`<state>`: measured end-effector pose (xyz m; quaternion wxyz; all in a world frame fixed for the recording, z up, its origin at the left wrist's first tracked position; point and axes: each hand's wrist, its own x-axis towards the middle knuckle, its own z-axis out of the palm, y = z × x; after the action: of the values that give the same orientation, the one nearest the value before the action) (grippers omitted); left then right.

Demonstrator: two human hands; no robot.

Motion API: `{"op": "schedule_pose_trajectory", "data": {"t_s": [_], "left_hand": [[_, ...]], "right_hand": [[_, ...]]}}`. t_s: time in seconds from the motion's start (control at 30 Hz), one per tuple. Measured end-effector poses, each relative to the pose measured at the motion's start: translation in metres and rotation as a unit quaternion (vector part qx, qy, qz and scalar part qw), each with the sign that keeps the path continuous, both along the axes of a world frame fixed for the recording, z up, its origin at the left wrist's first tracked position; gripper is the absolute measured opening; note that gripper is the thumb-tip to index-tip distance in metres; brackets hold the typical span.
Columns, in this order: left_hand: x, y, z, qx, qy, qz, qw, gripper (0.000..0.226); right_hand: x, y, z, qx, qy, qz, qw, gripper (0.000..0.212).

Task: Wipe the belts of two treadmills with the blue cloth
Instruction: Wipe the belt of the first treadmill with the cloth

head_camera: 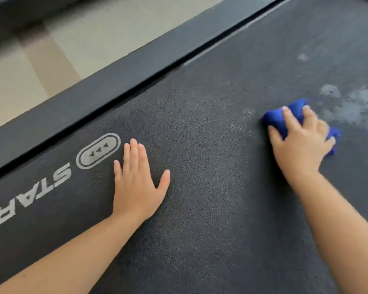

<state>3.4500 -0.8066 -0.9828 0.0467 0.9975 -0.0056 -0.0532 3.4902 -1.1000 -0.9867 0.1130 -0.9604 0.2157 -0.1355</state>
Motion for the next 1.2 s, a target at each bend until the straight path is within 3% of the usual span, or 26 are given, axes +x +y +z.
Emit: {"op": "schedule_pose_trajectory", "data": {"t_s": [0.17, 0.3, 0.4, 0.6, 0.8, 0.93, 1.2], "left_hand": [[0.000, 0.000, -0.005, -0.002, -0.024, -0.006, 1.000, 0.089], [0.000, 0.002, -0.007, 0.003, -0.030, -0.007, 1.000, 0.086], [0.000, 0.002, -0.008, 0.004, -0.034, -0.010, 0.999, 0.085], [0.000, 0.003, -0.008, 0.010, -0.032, -0.011, 0.999, 0.084], [-0.001, 0.002, -0.011, 0.002, -0.040, -0.002, 0.999, 0.082], [-0.001, 0.003, -0.012, 0.000, -0.044, -0.002, 0.999, 0.082], [-0.001, 0.001, -0.011, 0.015, -0.045, -0.001, 0.999, 0.082]], "right_hand": [[-0.040, 0.106, -0.010, -0.050, -0.037, 0.169, 0.984, 0.046], [-0.027, 0.093, -0.009, -0.061, -0.033, 0.232, 0.970, 0.046], [0.016, 0.055, -0.009, -0.071, -0.020, 0.177, 0.981, 0.050], [0.062, 0.053, -0.001, 0.023, 0.038, -0.004, 0.999, 0.049], [0.024, 0.167, -0.009, -0.014, -0.018, 0.214, 0.977, 0.046], [0.054, 0.138, -0.010, -0.033, -0.051, 0.291, 0.955, 0.047], [0.133, 0.126, 0.001, 0.022, 0.027, 0.080, 0.996, 0.049]]}}
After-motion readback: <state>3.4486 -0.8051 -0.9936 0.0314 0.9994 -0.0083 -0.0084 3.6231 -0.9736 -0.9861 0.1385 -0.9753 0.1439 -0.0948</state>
